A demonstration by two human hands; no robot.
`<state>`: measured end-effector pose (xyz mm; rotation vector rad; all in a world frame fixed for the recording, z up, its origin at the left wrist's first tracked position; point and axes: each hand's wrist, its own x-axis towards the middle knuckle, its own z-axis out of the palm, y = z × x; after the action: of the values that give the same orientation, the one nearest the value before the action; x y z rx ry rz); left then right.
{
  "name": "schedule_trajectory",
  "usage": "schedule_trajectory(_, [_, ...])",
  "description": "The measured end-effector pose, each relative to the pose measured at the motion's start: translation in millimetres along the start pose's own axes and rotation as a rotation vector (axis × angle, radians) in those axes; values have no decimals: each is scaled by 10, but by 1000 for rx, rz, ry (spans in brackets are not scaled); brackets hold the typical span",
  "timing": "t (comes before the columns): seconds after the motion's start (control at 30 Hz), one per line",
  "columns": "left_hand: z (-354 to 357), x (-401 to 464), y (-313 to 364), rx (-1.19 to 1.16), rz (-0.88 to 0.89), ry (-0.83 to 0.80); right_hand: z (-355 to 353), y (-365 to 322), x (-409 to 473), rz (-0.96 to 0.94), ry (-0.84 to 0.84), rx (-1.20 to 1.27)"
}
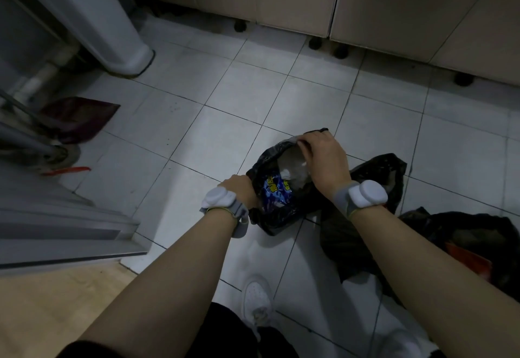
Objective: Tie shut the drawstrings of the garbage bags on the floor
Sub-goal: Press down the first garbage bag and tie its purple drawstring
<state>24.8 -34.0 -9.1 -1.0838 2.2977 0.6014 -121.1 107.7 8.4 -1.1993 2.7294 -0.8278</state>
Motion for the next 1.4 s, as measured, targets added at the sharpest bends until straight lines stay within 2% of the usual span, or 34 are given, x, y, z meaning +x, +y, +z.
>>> schedule_trajectory(0.13, [19,24,-1,54,-7,23,-30,-15,-18,-1,38,27])
schedule_trajectory(0.33, [-90,-15,206,-81,18,130,-13,14,-129,12,64,81])
schedule_trajectory(0.47, [-102,-20,250,-62,77,236,-5,62,-198,37,91,93])
schedule_trajectory(0.57, [-115,-24,268,-70,72,245,-8,68,-208,50,77,98])
schedule_trajectory(0.63, [-154,-32,283,-148,76,181,-6,65,-218,59,50,102])
schedule_trajectory(0.77, [-170,-87,338,-262,191,-18,-2,39,-249,71,5,99])
schedule_trajectory(1.07, [355,60,291,55,190,-78,72,16,-285,46,-3,95])
schedule_trajectory(1.23, [542,191,196,62,239,-293,126,21,-301,33,-16,100])
schedule_trajectory(1.4, [535,303,150,-31,283,-326,101,38,-296,43,-6,127])
